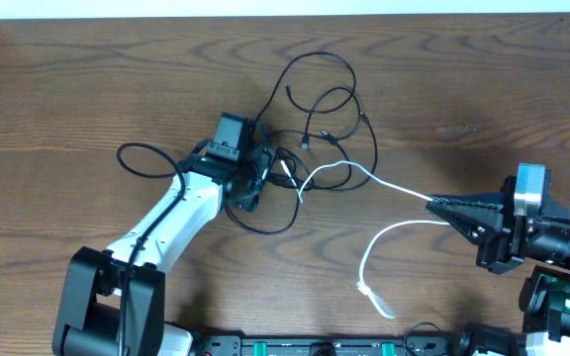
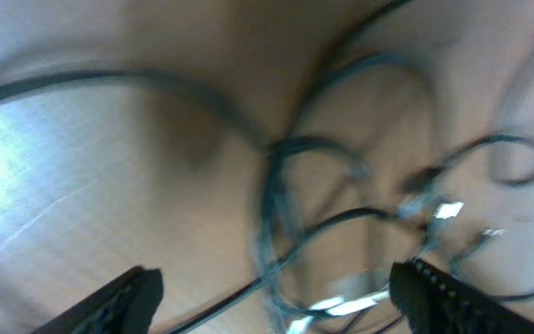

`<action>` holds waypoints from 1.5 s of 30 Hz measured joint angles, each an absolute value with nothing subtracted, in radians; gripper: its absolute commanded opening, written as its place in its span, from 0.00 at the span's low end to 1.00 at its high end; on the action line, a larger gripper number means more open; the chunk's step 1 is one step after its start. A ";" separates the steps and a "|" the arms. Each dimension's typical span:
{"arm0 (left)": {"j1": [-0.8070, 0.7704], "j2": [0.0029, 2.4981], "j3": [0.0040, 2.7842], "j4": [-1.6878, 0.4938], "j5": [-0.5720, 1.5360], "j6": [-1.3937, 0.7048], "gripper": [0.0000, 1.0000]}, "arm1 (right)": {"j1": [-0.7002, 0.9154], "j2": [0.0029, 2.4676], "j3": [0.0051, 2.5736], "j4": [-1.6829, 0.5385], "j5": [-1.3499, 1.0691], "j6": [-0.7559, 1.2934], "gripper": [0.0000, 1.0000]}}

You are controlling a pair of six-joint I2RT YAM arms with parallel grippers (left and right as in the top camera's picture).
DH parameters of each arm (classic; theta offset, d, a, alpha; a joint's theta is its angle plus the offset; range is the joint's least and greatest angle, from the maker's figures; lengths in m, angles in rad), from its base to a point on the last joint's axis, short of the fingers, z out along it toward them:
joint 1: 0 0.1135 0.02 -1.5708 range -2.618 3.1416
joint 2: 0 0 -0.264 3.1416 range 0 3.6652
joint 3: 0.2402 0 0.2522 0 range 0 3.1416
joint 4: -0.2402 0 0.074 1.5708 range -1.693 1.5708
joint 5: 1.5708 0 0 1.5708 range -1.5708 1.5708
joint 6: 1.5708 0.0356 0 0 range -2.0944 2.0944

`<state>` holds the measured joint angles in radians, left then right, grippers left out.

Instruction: Untangle cables

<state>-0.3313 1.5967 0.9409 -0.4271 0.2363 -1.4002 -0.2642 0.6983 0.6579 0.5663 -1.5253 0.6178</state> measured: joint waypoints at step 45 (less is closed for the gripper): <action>-0.328 1.710 0.941 -0.419 0.427 -1.780 0.52 | -0.264 0.700 0.658 0.563 -1.546 0.618 0.01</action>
<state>-0.3279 1.7100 0.9409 -0.4194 0.4267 -1.7798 -0.2642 0.7002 0.6579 0.5632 -1.5463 0.6178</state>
